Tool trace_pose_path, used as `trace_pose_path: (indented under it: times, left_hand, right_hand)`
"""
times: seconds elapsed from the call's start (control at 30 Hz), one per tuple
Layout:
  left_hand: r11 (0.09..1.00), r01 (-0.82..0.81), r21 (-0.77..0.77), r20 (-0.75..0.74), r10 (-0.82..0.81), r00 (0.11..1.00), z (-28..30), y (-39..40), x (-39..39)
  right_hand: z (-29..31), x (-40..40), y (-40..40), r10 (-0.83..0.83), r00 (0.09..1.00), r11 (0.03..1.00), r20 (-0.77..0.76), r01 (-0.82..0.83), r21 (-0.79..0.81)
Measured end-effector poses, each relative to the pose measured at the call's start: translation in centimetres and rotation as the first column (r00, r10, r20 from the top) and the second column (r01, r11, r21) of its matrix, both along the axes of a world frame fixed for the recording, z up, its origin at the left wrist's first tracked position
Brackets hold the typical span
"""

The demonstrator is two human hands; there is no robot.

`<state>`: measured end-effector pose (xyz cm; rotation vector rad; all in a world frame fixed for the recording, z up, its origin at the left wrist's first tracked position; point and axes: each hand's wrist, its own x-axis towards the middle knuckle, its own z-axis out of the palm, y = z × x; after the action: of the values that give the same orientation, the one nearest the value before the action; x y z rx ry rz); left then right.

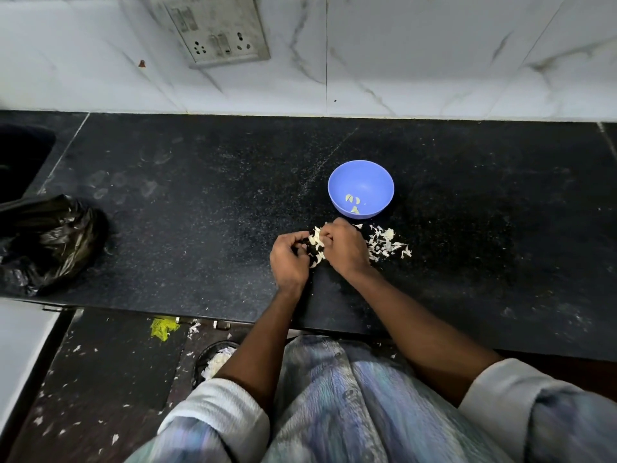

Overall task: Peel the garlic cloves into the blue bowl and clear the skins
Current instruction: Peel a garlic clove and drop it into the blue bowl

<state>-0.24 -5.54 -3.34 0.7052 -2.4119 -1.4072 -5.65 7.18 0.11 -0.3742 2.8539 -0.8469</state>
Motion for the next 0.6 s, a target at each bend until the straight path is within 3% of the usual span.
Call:
trace_pose_path:
  times: [0.37,0.5,0.6]
  left_hand:
    - [0.926,0.229,-0.299,0.201,-0.173,0.964,0.7,-0.1,-1.6]
    - [0.92,0.206,-0.333,0.152,-0.164,0.975,0.3,-0.1,-1.8]
    - [0.958,0.151,-0.244,0.047,-0.144,0.988,0.4,0.1,-1.9]
  right_hand:
    - [0.1,-1.3,-0.7,0.006,0.999,1.0,0.037,-0.006,-0.021]
    - [-0.7,-1.6,-0.1,-0.017,1.0,0.996,0.026,0.02,-0.091]
    - [-0.9,-1.8,0.3,-0.033,0.999,0.98,-0.005,0.031,-0.198]
